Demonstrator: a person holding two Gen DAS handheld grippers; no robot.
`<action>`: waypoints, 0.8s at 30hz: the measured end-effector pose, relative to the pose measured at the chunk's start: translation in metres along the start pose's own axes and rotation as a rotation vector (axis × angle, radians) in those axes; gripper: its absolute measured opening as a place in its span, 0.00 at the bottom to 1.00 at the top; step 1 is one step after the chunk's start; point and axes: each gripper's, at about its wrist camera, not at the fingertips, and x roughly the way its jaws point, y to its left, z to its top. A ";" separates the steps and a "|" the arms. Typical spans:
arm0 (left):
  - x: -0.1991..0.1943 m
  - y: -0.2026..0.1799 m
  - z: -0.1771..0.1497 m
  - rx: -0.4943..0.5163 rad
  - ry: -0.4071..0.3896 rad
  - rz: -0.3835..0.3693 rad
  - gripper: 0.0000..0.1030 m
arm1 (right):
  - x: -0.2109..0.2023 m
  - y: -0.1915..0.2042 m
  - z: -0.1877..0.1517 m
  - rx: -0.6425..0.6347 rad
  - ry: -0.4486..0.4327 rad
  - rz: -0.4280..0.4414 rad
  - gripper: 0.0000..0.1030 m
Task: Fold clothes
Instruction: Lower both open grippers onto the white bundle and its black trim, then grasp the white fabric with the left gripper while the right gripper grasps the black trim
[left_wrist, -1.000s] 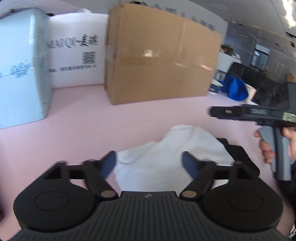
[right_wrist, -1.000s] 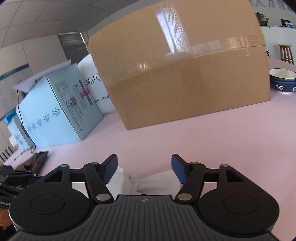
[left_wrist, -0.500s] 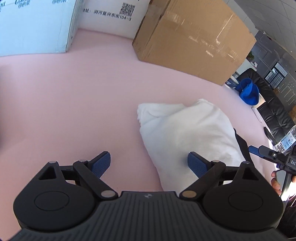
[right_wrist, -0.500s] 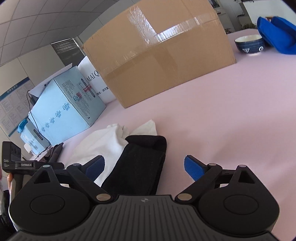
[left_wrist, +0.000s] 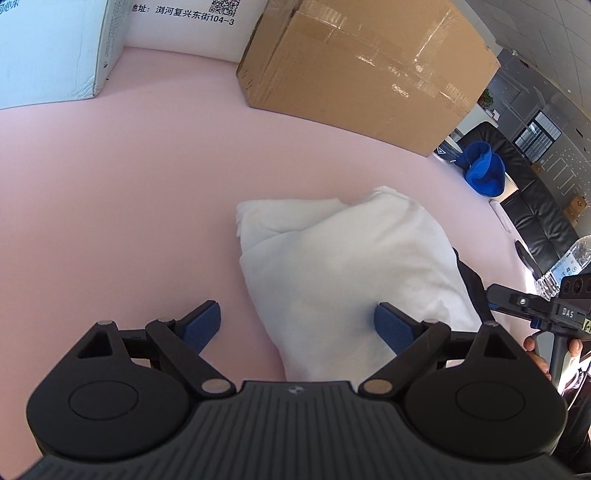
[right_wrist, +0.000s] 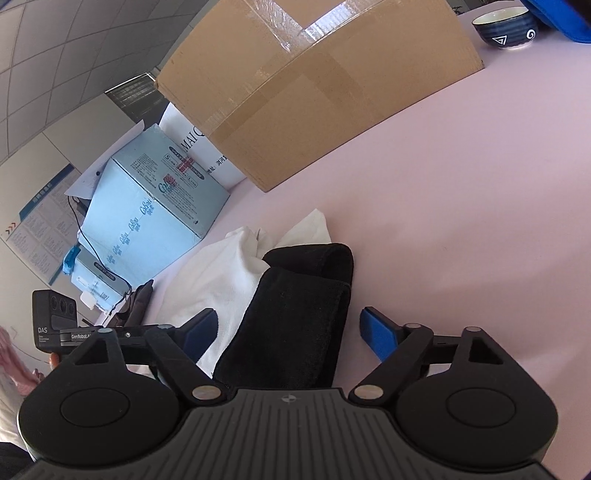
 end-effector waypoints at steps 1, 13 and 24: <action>0.001 0.000 0.000 -0.004 0.006 -0.016 0.57 | 0.002 -0.001 0.001 0.004 0.001 -0.011 0.53; -0.009 -0.012 -0.002 0.008 -0.031 -0.005 0.22 | 0.006 -0.004 0.000 0.013 -0.006 -0.044 0.12; -0.011 -0.052 0.014 0.142 -0.038 0.106 0.19 | -0.012 0.025 -0.001 -0.109 -0.106 -0.113 0.11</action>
